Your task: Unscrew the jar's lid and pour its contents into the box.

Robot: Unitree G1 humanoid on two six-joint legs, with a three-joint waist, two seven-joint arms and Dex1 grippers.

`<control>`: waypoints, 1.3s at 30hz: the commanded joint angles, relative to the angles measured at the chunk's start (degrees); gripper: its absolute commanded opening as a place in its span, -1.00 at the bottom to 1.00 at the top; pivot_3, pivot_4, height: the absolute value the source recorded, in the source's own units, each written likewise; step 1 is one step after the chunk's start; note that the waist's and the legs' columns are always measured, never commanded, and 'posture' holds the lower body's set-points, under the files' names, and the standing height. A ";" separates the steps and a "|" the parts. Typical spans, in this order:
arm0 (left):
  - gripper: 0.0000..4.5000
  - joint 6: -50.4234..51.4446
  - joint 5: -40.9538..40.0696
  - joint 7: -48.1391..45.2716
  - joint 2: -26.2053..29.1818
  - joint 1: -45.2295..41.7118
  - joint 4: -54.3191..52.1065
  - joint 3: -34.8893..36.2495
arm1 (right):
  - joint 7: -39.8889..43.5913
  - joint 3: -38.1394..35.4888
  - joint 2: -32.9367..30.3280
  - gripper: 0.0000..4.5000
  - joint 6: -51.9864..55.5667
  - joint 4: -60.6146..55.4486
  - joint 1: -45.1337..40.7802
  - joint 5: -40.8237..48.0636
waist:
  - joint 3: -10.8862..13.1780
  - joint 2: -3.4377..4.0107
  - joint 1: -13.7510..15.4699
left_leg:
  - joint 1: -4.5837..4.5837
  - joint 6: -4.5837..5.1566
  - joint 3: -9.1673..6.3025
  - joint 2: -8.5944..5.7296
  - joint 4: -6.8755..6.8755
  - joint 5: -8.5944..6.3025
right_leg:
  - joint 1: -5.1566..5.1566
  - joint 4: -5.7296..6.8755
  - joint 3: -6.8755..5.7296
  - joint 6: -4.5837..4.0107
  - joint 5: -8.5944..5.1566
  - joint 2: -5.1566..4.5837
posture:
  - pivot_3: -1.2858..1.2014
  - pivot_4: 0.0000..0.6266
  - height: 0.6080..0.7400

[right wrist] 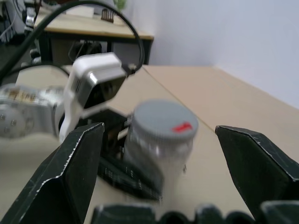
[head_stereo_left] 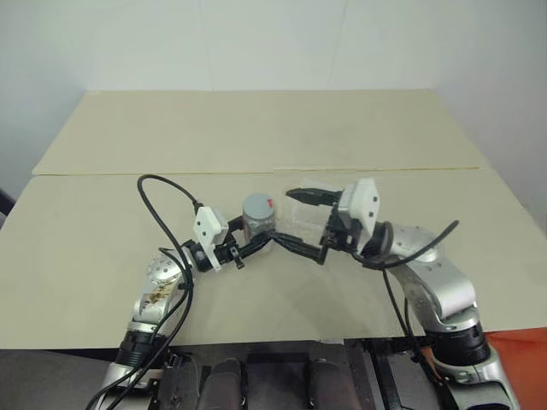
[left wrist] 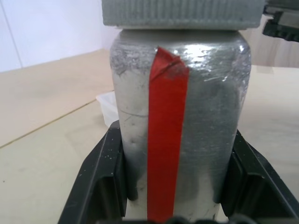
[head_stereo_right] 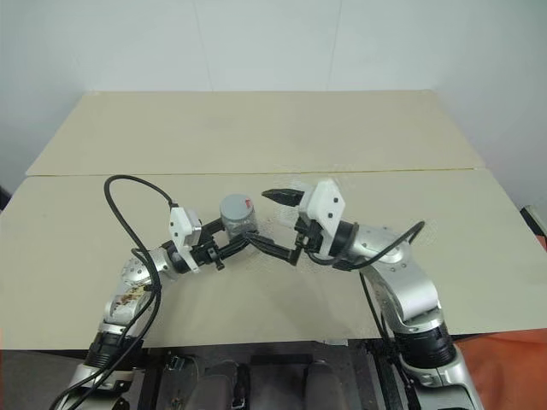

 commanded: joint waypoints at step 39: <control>-0.08 -2.61 -1.65 -1.79 0.09 -0.33 -0.09 1.71 | -4.10 -2.14 1.09 0.98 -1.45 2.94 -1.68 -4.58 | 0.00 0.00 0.04 | -0.02 0.00 0.02 -0.01 0.02 0.00 | 0.00 -0.01 -0.01 0.00 0.00 -0.01 | 0.03 -0.52 1.00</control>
